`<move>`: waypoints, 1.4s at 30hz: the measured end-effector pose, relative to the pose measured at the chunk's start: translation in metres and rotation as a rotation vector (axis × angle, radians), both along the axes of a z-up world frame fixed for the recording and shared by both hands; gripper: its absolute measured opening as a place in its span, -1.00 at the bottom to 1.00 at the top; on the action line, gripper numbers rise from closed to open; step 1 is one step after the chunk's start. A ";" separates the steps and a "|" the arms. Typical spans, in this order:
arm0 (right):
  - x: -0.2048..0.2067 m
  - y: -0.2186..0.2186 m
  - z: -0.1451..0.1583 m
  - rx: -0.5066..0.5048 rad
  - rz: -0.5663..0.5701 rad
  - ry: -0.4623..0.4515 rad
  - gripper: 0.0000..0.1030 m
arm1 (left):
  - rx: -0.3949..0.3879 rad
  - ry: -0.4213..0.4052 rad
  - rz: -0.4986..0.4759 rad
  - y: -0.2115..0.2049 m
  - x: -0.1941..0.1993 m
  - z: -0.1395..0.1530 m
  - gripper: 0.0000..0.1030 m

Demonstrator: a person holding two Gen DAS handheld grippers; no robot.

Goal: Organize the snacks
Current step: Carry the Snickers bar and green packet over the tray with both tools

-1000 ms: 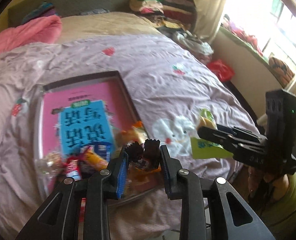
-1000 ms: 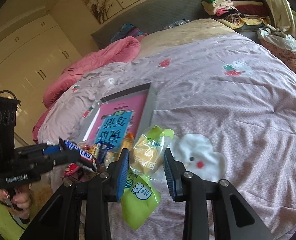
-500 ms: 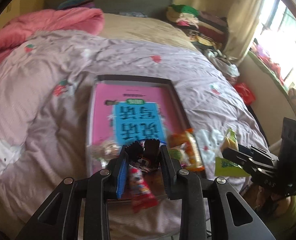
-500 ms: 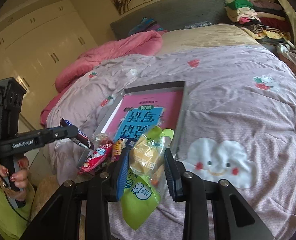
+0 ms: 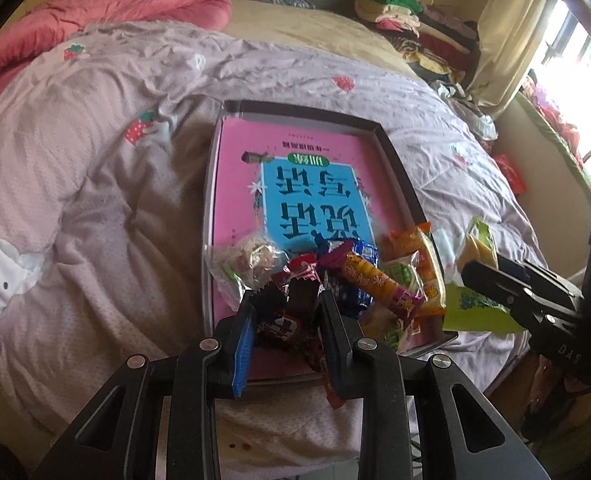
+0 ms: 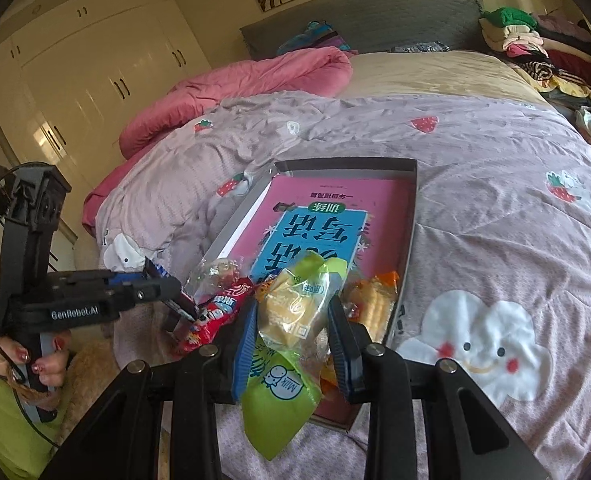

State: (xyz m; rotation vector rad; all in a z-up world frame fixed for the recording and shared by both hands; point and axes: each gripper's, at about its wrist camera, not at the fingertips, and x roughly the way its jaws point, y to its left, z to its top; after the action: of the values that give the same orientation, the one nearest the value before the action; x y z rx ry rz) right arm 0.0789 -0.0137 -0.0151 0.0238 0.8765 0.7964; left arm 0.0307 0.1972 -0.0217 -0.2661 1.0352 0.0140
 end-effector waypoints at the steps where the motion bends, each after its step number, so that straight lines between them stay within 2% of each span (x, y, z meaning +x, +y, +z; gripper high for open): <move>1: 0.000 0.001 0.000 -0.002 0.001 -0.001 -0.34 | -0.001 0.003 -0.003 -0.001 0.000 -0.002 -0.40; 11: 0.007 0.018 -0.008 -0.029 0.008 0.002 -0.34 | -0.011 0.020 -0.036 -0.013 0.006 -0.012 -0.40; 29: 0.012 0.049 -0.032 -0.100 0.041 0.019 -0.33 | -0.014 0.017 -0.028 -0.016 0.009 -0.018 -0.40; 42: 0.012 0.048 -0.032 -0.101 0.032 0.019 -0.28 | -0.015 0.019 -0.027 -0.016 0.010 -0.019 -0.38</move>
State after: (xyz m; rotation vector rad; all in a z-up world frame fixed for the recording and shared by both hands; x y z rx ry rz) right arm 0.0912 0.0345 -0.0475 -0.0724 0.9364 0.7820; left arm 0.0410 0.1815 -0.0410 -0.2656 1.0578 -0.0157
